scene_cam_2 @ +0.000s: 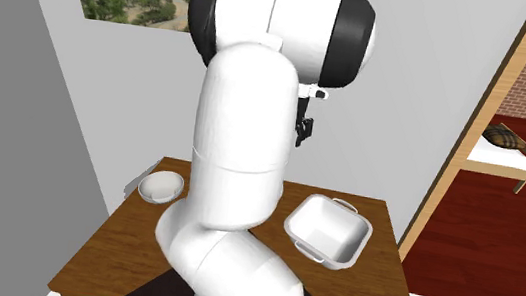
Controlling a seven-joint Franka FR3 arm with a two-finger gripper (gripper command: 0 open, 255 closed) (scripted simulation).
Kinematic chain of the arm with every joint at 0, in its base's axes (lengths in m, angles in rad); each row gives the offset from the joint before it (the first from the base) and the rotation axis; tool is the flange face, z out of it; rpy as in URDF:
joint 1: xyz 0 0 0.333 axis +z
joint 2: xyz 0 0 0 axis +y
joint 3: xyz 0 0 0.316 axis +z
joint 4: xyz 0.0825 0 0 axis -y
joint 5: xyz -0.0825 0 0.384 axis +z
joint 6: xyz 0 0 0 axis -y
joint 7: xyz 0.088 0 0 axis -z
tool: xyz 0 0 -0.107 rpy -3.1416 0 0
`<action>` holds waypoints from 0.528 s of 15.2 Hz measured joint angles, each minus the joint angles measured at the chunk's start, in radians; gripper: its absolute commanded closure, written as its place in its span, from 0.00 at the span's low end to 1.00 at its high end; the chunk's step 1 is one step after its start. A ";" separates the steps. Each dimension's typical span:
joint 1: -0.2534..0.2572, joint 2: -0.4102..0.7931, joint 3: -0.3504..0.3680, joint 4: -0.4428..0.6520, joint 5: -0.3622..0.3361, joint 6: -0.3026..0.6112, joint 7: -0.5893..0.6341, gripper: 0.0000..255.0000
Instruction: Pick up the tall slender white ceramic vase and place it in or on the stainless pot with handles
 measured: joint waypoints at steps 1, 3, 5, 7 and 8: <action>0.010 0.042 0.002 0.035 -0.019 0.000 0.019 0.00; 0.037 0.127 0.004 0.089 -0.054 0.016 0.059 0.00; 0.064 0.211 -0.001 0.159 -0.087 0.014 0.091 0.00; 0.093 0.290 -0.007 0.237 -0.116 0.002 0.117 0.00; 0.112 0.328 -0.009 0.275 -0.128 -0.003 0.135 0.00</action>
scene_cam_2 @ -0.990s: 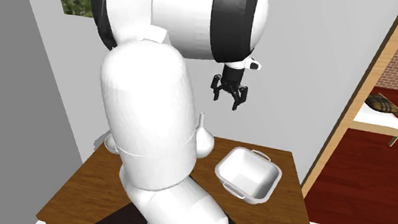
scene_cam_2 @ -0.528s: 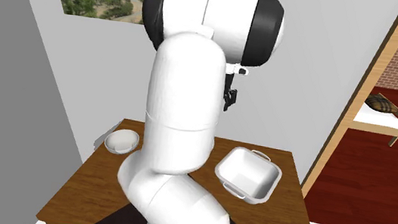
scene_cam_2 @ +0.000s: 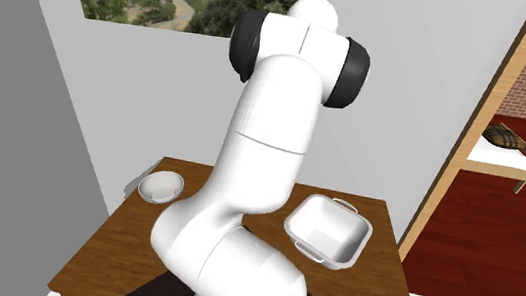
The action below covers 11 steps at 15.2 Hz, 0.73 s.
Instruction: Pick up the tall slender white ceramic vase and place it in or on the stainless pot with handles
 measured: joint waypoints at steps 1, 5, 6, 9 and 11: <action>0.020 0.048 -0.005 0.047 -0.015 -0.005 0.015 0.00; 0.096 0.221 -0.025 0.249 -0.056 -0.055 0.053 0.00; 0.114 0.267 -0.032 0.297 -0.065 -0.059 0.059 0.00; 0.140 0.337 -0.042 0.368 -0.077 -0.068 0.065 0.00; 0.147 0.355 -0.045 0.368 -0.082 -0.050 0.070 0.00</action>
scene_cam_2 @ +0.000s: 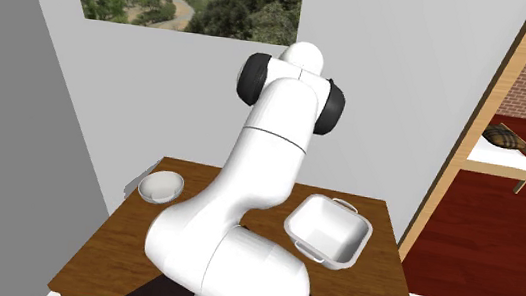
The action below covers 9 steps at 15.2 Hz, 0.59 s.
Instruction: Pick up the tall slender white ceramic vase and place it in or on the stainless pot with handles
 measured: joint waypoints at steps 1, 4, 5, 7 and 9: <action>0.001 0.007 -0.002 0.000 -0.002 0.007 0.000 0.00; 0.003 0.020 -0.005 -0.016 -0.006 0.035 0.004 0.00; 0.002 0.020 -0.005 -0.022 -0.007 0.041 0.004 0.00; 0.001 0.022 -0.006 -0.025 -0.007 0.046 0.003 0.00; 0.001 0.022 -0.006 -0.025 -0.008 0.047 0.003 0.00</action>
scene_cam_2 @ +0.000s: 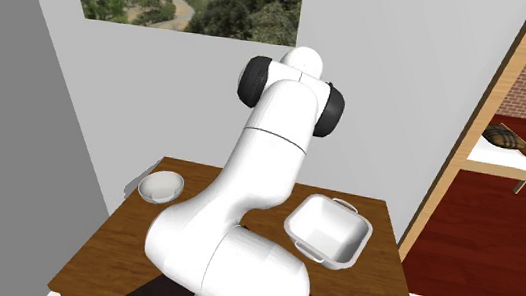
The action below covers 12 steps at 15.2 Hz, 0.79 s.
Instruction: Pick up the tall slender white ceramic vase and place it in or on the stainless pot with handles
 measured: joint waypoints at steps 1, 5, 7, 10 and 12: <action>0.000 0.000 0.000 0.000 0.000 0.000 0.000 0.00; 0.000 0.000 0.000 0.000 0.000 0.000 0.000 1.00; 0.000 0.000 0.000 0.000 0.000 0.000 0.000 1.00; 0.000 0.000 0.000 0.000 0.000 0.000 0.000 1.00; 0.000 0.000 0.000 0.000 0.000 0.000 0.000 1.00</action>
